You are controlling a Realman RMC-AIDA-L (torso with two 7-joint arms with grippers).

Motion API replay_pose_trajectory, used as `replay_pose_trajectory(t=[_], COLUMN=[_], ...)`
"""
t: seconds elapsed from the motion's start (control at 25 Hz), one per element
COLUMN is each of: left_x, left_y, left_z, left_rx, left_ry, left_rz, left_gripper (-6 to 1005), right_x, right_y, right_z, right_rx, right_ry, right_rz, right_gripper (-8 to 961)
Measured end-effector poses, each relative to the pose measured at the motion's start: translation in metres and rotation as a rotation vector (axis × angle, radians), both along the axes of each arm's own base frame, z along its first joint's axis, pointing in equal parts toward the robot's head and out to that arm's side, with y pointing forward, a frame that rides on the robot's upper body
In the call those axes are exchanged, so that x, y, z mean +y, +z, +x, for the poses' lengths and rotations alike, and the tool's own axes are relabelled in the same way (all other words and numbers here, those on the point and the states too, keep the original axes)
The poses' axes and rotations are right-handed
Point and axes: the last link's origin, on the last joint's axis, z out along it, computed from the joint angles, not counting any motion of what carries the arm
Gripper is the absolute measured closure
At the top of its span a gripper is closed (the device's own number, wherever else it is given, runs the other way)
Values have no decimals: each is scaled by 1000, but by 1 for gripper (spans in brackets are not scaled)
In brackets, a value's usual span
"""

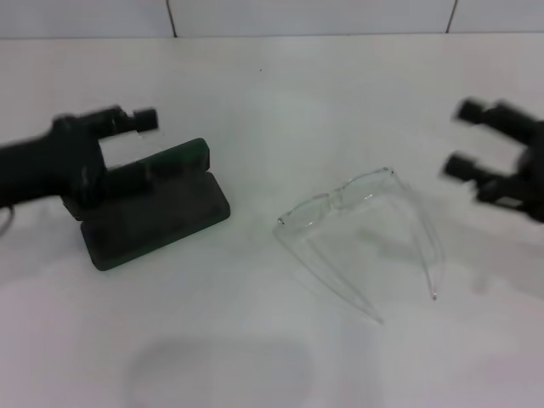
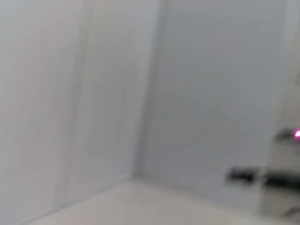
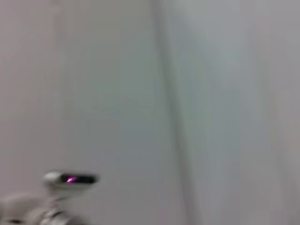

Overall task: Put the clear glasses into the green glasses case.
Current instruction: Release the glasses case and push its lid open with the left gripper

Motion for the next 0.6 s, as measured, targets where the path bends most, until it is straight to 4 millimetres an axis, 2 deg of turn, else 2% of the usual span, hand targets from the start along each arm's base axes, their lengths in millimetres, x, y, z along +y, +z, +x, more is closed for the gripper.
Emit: replay_pose_trajectory(t=[0.12,0.36,0.6], left_x=[18,41,52], left_y=[7,15,5], left_z=[6,12,15], left_rx=[191,411,521], left_ry=[53,129,146], left_rz=[27,54,-3], left_gripper=[159,348,345], right_x=[-6,-13,-15], right_y=[15,18,14], right_z=[16,25,26], right_rx=[32,46,50], right_ry=[-68,-105,-113], right_rz=[91,121,114], right_gripper=[93,93,93])
